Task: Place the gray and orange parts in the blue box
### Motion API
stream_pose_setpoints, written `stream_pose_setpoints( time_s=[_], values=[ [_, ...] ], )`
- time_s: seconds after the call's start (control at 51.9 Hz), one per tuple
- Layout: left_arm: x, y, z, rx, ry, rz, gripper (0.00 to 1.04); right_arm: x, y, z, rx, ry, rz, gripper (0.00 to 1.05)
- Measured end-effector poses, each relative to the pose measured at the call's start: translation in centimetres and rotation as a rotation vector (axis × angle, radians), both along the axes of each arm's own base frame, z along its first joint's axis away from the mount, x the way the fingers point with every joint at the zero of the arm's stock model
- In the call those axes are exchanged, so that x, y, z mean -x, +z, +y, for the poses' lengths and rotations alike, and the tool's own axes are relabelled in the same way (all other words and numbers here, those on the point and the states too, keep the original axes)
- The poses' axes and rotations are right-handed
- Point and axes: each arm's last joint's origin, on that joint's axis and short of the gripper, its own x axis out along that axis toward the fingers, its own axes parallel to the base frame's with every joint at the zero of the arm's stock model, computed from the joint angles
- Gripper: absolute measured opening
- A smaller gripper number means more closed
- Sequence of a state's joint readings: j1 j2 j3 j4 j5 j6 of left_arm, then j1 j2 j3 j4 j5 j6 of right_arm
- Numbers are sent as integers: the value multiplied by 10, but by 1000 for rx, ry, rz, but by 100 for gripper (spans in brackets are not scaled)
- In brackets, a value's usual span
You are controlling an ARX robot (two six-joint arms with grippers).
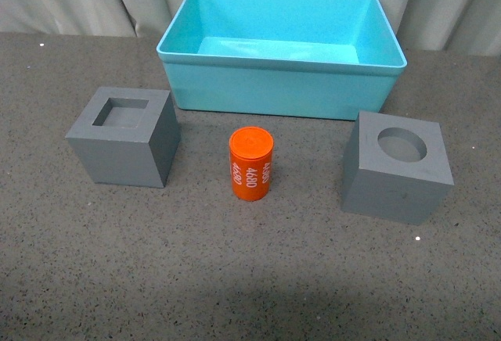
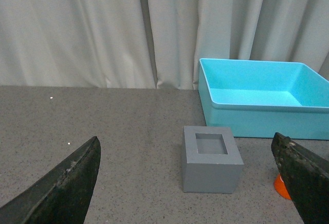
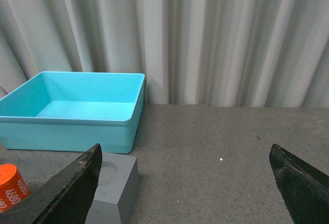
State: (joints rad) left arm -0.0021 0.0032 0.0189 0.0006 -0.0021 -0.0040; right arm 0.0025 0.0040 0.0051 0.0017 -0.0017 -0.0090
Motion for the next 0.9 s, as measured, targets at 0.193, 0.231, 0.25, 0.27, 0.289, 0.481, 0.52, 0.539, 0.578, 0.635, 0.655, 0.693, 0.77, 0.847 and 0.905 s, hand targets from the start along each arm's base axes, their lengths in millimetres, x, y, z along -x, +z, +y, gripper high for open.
stream_pose_setpoints(
  time_s=[0.193, 0.231, 0.25, 0.27, 0.289, 0.481, 0.52, 0.539, 0.578, 0.635, 0.655, 0.693, 0.77, 0.847, 0.905],
  values=[
    [0, 0, 0, 0, 0, 0, 98, 0, 0, 0, 0, 0, 0, 95],
    [0, 0, 0, 0, 0, 0, 98, 0, 0, 0, 0, 0, 0, 95],
    [0, 0, 0, 0, 0, 0, 98, 0, 0, 0, 0, 0, 0, 95],
    [0, 0, 0, 0, 0, 0, 98, 0, 0, 0, 0, 0, 0, 95],
    [0, 0, 0, 0, 0, 0, 98, 0, 0, 0, 0, 0, 0, 95],
    [0, 0, 0, 0, 0, 0, 98, 0, 0, 0, 0, 0, 0, 95],
    [0, 0, 0, 0, 0, 0, 98, 0, 0, 0, 0, 0, 0, 95],
    [0, 0, 0, 0, 0, 0, 98, 0, 0, 0, 0, 0, 0, 95],
    [0, 0, 0, 0, 0, 0, 98, 0, 0, 0, 0, 0, 0, 95],
    [0, 0, 0, 0, 0, 0, 98, 0, 0, 0, 0, 0, 0, 95],
    [0, 0, 0, 0, 0, 0, 98, 0, 0, 0, 0, 0, 0, 95],
    [0, 0, 0, 0, 0, 0, 98, 0, 0, 0, 0, 0, 0, 95],
    [0, 0, 0, 0, 0, 0, 98, 0, 0, 0, 0, 0, 0, 95],
    [0, 0, 0, 0, 0, 0, 98, 0, 0, 0, 0, 0, 0, 95],
    [0, 0, 0, 0, 0, 0, 98, 0, 0, 0, 0, 0, 0, 95]
  ],
)
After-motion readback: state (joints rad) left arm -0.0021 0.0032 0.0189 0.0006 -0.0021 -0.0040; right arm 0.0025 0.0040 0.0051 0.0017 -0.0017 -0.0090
